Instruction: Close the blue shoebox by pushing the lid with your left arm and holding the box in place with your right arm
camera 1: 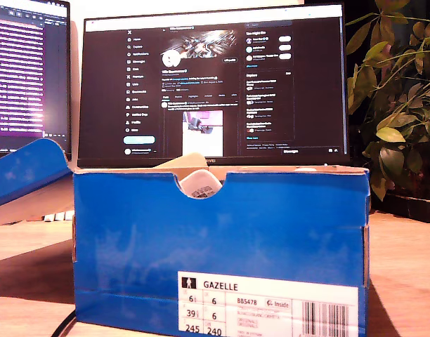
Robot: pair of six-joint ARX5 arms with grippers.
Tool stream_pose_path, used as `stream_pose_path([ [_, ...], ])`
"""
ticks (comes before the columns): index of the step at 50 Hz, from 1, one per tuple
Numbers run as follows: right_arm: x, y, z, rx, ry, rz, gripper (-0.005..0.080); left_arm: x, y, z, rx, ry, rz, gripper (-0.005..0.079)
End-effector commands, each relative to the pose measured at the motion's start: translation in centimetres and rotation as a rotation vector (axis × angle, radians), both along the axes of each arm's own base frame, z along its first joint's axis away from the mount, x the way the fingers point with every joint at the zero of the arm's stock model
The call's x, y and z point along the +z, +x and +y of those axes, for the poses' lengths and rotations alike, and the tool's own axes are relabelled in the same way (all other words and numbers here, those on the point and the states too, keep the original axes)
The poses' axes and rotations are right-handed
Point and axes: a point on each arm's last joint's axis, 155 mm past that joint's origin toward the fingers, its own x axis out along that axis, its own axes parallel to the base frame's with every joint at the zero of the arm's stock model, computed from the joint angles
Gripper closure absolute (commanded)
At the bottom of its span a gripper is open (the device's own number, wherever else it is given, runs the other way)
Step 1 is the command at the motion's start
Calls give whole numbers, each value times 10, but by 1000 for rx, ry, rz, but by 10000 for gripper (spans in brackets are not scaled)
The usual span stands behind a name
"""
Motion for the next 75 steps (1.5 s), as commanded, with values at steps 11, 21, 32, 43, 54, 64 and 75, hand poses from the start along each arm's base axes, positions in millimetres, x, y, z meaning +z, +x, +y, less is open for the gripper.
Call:
stream_pose_path([
  [11,73,-15,19,100,80,-139,763,44,-7,-26,-142,-129,-104,761],
  [21,94,-21,30,164,111,-115,763,72,-13,-38,-215,-146,-120,761],
  [32,95,-8,43,229,124,-9,763,79,-4,-54,-294,-153,-31,762],
  [43,85,12,57,303,148,138,763,72,17,-65,-343,-150,97,762],
  [54,58,28,72,387,195,304,763,50,39,-79,-439,-159,255,762],
  [64,27,33,82,440,215,425,763,25,62,-70,-453,-155,364,762],
  [75,-1,30,100,501,193,521,763,-13,78,-50,-447,-193,477,762],
])
